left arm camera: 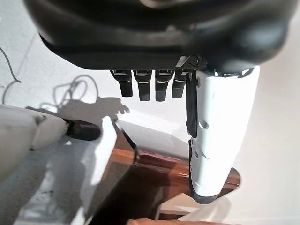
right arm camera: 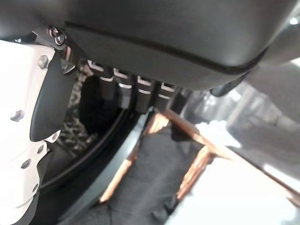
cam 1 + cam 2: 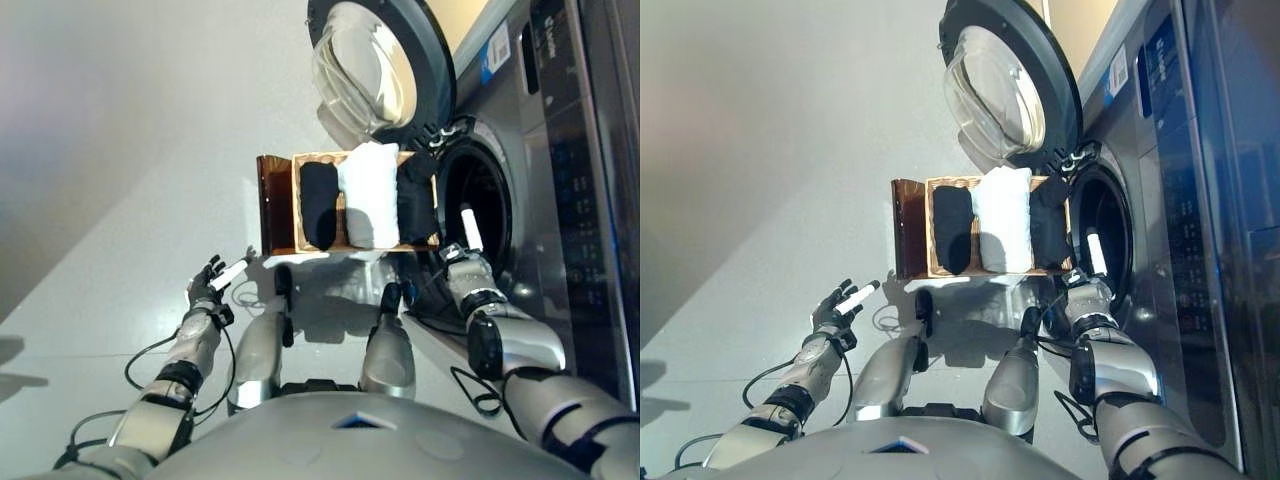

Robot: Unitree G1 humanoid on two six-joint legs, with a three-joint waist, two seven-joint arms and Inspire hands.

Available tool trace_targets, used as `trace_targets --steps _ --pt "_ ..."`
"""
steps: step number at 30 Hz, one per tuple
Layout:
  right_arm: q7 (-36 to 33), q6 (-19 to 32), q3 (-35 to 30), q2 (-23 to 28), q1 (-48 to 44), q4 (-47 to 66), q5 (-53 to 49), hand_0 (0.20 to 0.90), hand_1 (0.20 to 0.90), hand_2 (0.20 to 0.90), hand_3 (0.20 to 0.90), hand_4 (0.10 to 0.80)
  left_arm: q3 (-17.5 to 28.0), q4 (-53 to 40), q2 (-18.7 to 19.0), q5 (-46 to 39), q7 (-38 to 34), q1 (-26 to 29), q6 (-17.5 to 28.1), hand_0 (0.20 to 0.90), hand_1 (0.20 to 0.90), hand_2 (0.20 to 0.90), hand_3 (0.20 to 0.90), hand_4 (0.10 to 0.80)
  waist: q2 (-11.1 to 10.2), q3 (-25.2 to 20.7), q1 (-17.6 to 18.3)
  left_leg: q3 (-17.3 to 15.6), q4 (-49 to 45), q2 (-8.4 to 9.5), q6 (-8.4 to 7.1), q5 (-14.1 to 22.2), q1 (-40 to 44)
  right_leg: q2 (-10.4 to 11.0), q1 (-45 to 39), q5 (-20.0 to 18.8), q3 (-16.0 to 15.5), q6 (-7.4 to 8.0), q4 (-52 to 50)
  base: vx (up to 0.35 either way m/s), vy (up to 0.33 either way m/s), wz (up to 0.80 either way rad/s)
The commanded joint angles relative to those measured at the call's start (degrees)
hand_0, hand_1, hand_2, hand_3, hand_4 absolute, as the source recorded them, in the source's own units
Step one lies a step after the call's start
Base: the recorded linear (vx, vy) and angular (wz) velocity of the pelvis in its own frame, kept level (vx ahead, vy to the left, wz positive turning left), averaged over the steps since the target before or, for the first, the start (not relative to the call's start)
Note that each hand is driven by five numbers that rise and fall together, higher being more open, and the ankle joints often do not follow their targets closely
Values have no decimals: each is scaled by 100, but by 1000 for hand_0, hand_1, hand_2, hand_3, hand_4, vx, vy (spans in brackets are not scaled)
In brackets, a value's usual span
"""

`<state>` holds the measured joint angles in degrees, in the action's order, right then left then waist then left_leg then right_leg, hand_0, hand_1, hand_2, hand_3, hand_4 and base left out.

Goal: Pick up the clothes and place them into the washing machine

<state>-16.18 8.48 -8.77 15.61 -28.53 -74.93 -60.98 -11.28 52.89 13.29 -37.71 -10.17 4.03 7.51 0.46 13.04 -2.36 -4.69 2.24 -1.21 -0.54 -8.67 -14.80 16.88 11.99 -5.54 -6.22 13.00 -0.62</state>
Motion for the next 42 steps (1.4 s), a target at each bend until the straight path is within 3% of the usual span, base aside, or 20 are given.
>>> trace_targets --steps 1,13,23,42 --pt "-107 295 529 575 138 670 1265 900 900 900 900 800 207 200 120 215 -148 173 326 900 900 900 900 800 -61 -140 42 -76 257 -225 -634 134 295 -118 146 -341 -5 -296 177 32 -17 10" --pt "-287 -101 1773 485 735 1782 4164 900 900 900 900 800 462 283 -23 555 -239 52 340 900 900 900 900 800 -32 -191 88 -60 205 -404 -620 222 750 -238 -229 -170 -56 -318 84 47 -22 -2" --pt "-537 -568 2583 728 -12 2454 6274 900 900 900 900 800 566 95 -70 728 -249 -36 349 900 900 900 900 800 26 -103 -21 -26 85 -403 -603 237 650 -232 -178 -156 -68 -323 54 -3 -3 -3" --pt "-686 -821 2983 120 -721 1879 6502 900 900 900 900 800 574 -293 89 536 -427 -37 392 900 900 900 900 800 -5 282 -270 151 -206 -286 -534 239 44 -181 207 -191 -180 -335 -90 -21 14 6"
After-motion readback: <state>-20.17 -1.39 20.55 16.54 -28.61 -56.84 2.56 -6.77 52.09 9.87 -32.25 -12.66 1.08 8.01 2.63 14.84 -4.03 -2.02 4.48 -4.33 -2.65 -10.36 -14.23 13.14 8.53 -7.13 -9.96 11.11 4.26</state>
